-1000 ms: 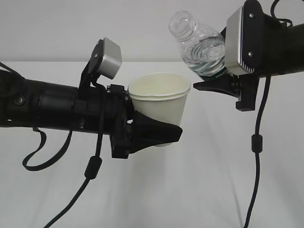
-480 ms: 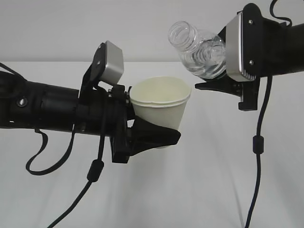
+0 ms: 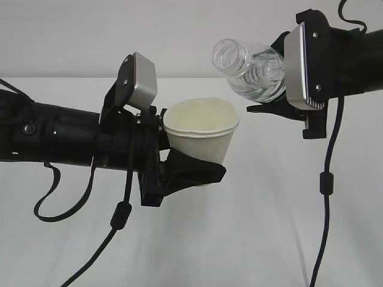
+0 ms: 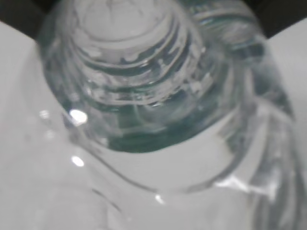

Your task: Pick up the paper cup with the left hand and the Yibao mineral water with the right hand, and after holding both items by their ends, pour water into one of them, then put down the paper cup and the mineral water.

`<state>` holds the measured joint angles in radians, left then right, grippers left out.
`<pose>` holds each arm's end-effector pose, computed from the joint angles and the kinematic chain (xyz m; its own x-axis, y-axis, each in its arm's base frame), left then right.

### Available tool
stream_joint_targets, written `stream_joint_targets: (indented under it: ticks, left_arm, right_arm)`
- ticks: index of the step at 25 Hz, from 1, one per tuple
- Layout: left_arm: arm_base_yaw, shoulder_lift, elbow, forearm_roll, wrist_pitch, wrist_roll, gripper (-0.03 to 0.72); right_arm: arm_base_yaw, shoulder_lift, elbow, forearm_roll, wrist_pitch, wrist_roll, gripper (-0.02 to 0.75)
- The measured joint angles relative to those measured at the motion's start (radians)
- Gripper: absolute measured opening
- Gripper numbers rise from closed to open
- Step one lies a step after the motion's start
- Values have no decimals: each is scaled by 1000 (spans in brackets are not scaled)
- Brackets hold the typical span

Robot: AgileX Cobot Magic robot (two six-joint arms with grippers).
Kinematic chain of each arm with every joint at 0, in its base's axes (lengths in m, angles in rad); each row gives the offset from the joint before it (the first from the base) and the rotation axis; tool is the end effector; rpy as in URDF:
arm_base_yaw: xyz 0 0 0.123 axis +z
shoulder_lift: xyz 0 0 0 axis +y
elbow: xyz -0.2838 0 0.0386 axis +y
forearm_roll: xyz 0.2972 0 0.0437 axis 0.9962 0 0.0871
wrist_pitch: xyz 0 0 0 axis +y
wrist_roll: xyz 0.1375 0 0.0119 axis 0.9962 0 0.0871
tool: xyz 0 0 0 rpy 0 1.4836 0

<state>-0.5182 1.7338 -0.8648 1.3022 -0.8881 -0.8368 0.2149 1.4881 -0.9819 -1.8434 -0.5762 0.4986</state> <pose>0.2888 -0.2834 0.1568 -0.0822 0.2891 -0.9538 0.9861 0.1623 -0.0358 0.3692 0.1546 0.2376 0.5015 -0.7483 -0.4342 -0.6436 0.0128 -0.7653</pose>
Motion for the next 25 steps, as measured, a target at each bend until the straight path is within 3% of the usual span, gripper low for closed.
stream_joint_targets:
  ticks: [8,25]
  left_arm:
    - [-60,2,0,2,16,0,442]
    - [-62,10,0,-17,18,0,440]
  right_arm:
    - [0,0,0,0,10,-40,495]
    - [0,0,0,-2,96,-83,494]
